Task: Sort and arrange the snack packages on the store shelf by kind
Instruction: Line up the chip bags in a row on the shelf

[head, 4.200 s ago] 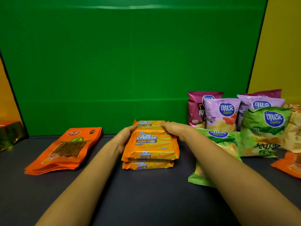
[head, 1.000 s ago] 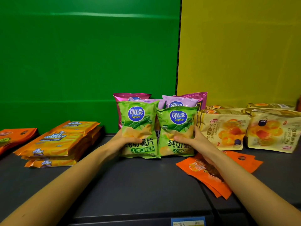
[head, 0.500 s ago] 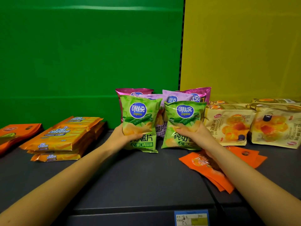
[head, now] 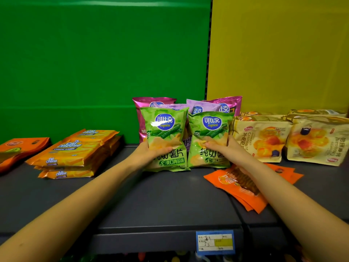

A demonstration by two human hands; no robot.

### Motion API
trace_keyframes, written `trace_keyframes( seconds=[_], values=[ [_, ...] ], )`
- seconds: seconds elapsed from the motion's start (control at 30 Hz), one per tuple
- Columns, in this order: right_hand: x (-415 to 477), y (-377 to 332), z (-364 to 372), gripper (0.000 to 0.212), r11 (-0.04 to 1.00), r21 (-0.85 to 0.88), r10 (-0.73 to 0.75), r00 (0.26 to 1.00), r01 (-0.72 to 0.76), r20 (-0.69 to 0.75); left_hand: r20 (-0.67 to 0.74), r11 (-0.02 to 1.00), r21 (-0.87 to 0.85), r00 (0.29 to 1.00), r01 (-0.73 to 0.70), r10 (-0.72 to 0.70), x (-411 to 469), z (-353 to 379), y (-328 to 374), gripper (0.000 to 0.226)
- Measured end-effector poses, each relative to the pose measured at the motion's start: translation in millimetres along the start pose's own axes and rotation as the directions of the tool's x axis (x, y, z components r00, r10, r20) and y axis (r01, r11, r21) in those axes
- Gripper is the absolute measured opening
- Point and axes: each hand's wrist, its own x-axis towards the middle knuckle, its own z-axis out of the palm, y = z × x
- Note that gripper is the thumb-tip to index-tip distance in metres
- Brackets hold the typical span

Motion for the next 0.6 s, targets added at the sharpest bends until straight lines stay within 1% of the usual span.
trace_keyframes(
  seconds=[0.07, 0.13, 0.17, 0.2, 0.27, 0.33, 0.37, 0.43, 0.47, 0.53, 0.6],
  values=[
    [-0.7, 1.2, -1.3, 0.128, 0.999, -0.039, -0.003, 1.0, 0.003, 0.011, -0.012, 1.0, -0.005, 1.0, 0.015, -0.015, -2.0, -3.4, 0.0, 0.034],
    [-1.1, 2.6, -1.9, 0.133, 0.999, -0.054, 0.004, 1.0, -0.003, 0.01, -0.003, 1.0, -0.003, 1.0, 0.007, -0.007, -3.8, -7.0, -0.5, 0.044],
    [-1.7, 2.1, -1.8, 0.134, 0.999, -0.049, -0.001, 1.0, 0.002, 0.008, -0.01, 1.0, 0.0, 1.0, 0.008, -0.008, -4.6, -8.4, -0.7, 0.053],
    [-1.7, 1.9, -2.2, 0.132, 0.999, -0.044, 0.001, 1.0, -0.001, 0.011, -0.026, 1.0, -0.002, 1.0, 0.014, -0.014, -5.9, -8.9, -0.1, 0.064],
    [-3.6, -2.3, -1.5, 0.118, 0.999, -0.037, 0.003, 1.0, -0.003, 0.0, -0.058, 0.999, -0.031, 0.998, 0.017, -0.019, -7.1, -9.4, -0.6, 0.08],
    [-4.7, -4.4, -2.2, 0.098, 1.0, -0.021, -0.011, 1.0, 0.01, -0.012, -0.087, 0.999, -0.051, 0.996, 0.017, -0.021, -8.2, -9.4, -0.1, 0.081],
    [-4.8, -4.3, -2.8, 0.093, 1.0, -0.019, -0.019, 1.0, 0.019, -0.018, -0.105, 0.998, -0.059, 0.994, 0.018, -0.024, -9.8, -8.2, 1.5, 0.075],
    [-4.8, -4.4, -5.1, 0.095, 0.999, -0.018, -0.027, 0.999, 0.026, -0.03, -0.162, 0.999, -0.039, 0.987, 0.014, -0.02, -13.8, -5.2, 4.7, 0.059],
    [-5.3, -5.0, -6.6, 0.097, 1.0, -0.015, -0.026, 0.999, 0.026, -0.03, -0.182, 1.0, -0.023, 0.983, 0.016, -0.02, -15.8, -4.0, 6.3, 0.057],
    [-8.6, -7.1, -10.6, 0.099, 1.0, -0.007, -0.023, 1.0, 0.023, -0.013, -0.218, 1.0, 0.015, 0.976, 0.008, -0.004, -19.9, -4.9, 9.2, 0.064],
    [-15.5, -9.4, -18.1, 0.097, 1.0, -0.013, -0.019, 1.0, 0.019, 0.007, -0.286, 0.995, 0.102, 0.958, -0.002, 0.031, -25.7, -7.7, 12.5, 0.082]
  ],
)
